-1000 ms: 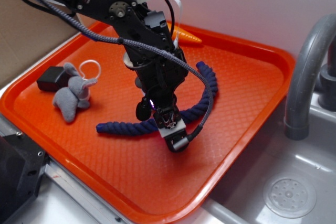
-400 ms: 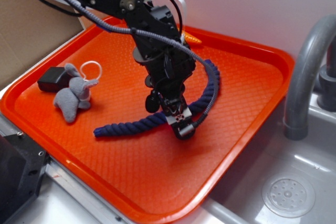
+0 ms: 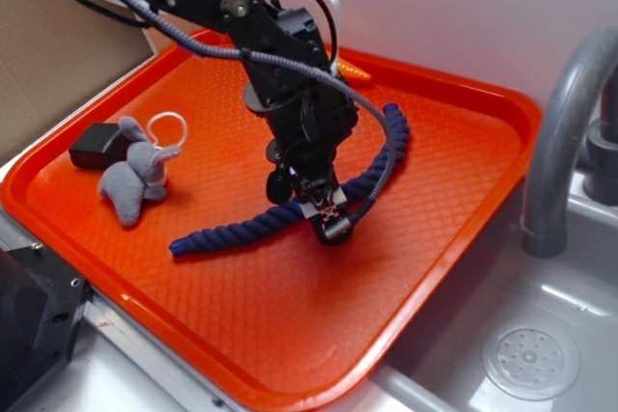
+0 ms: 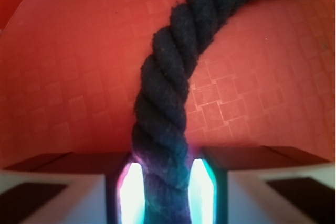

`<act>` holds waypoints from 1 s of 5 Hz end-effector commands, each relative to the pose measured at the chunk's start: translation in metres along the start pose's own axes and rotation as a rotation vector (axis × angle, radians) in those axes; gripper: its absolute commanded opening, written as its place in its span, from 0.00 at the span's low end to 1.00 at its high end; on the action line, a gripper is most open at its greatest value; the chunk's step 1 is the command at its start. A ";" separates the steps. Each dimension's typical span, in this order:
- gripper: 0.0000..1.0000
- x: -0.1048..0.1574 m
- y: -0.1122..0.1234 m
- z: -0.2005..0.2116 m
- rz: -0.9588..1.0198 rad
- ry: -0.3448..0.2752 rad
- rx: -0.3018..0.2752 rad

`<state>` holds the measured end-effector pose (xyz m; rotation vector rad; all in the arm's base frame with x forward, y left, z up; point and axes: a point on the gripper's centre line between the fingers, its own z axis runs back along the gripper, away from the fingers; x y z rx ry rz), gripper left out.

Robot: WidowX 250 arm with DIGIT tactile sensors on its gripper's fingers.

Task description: Grab the blue rope.

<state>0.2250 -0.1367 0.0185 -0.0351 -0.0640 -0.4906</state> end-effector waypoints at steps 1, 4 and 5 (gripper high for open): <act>0.00 0.002 0.054 0.082 0.397 0.054 0.060; 0.00 -0.020 0.122 0.204 0.895 -0.119 0.062; 0.00 -0.020 0.122 0.213 0.885 -0.176 0.074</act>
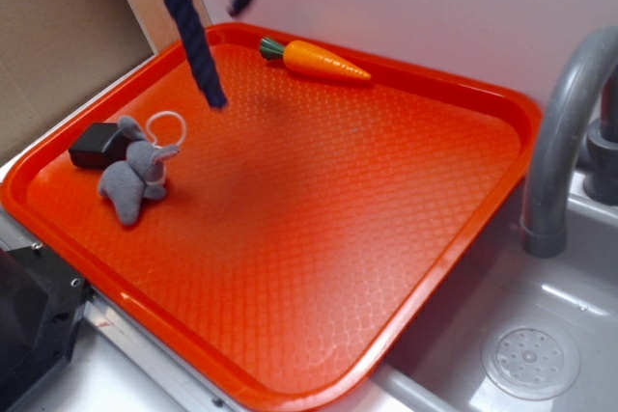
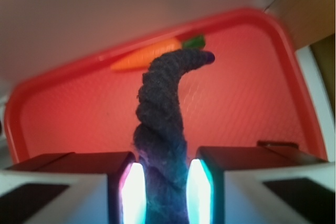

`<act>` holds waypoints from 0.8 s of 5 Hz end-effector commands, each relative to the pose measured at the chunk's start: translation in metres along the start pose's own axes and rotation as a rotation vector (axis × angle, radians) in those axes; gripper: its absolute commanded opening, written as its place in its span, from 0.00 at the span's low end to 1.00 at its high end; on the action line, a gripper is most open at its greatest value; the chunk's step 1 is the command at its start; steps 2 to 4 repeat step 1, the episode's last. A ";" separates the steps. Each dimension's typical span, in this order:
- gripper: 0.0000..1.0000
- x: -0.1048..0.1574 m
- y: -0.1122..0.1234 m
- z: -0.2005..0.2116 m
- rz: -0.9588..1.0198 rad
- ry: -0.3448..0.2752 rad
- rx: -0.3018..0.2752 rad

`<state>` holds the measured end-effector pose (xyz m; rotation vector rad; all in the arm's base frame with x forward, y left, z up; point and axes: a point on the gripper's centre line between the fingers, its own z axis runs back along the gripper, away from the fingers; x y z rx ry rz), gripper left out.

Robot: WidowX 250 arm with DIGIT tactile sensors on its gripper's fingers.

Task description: Grab the blue rope.

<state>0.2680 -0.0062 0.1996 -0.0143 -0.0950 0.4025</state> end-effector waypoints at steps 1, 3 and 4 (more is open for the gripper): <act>0.00 -0.008 -0.002 0.020 -0.054 -0.097 -0.050; 0.00 -0.008 -0.002 0.020 -0.054 -0.097 -0.050; 0.00 -0.008 -0.002 0.020 -0.054 -0.097 -0.050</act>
